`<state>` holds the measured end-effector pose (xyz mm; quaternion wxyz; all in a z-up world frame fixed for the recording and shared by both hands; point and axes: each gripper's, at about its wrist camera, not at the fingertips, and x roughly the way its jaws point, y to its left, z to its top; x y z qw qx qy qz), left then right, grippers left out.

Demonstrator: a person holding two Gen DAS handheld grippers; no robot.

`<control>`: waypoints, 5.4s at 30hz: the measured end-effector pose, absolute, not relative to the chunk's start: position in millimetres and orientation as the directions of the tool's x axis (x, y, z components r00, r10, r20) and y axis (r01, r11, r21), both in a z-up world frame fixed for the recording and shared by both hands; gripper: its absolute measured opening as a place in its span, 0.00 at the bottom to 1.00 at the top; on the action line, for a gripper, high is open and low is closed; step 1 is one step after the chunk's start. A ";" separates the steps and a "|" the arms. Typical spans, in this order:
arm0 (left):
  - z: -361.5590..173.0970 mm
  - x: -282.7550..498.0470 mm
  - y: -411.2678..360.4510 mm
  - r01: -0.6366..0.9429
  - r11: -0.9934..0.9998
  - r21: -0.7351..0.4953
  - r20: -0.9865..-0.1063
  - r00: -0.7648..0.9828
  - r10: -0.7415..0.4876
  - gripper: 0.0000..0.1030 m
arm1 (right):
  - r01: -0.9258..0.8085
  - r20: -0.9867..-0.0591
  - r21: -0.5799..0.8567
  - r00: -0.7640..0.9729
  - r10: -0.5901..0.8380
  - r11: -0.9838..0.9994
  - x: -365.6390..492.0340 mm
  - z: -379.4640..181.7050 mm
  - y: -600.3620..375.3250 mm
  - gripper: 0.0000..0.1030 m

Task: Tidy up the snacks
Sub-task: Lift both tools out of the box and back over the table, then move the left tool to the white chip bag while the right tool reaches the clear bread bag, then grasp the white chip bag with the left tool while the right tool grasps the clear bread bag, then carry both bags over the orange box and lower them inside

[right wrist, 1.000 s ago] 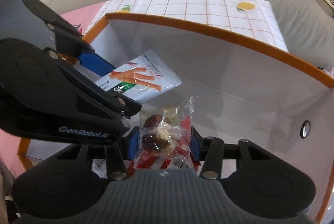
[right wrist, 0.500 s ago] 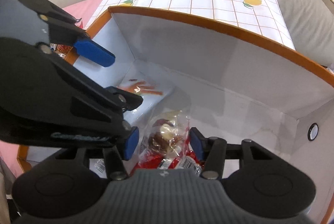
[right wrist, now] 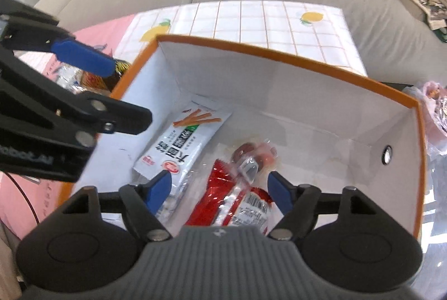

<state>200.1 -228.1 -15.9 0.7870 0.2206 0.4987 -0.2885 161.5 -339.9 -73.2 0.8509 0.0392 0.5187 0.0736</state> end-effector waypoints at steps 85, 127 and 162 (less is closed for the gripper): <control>-90.7 169.8 69.0 0.154 0.977 -0.144 -0.821 0.533 -0.205 0.80 | -0.190 -0.755 0.043 0.637 0.157 0.981 168.3 -105.4 -103.2 0.65; -127.6 271.9 55.9 0.151 0.967 -0.205 -0.840 0.479 -0.253 0.61 | -0.118 -0.788 0.166 0.581 0.204 0.979 229.5 -124.3 -109.9 0.28; 6.2 86.8 23.8 0.194 0.966 -0.169 -0.767 0.591 -0.252 0.61 | -0.179 -0.673 0.316 0.650 0.353 0.932 76.8 2.7 -168.4 0.19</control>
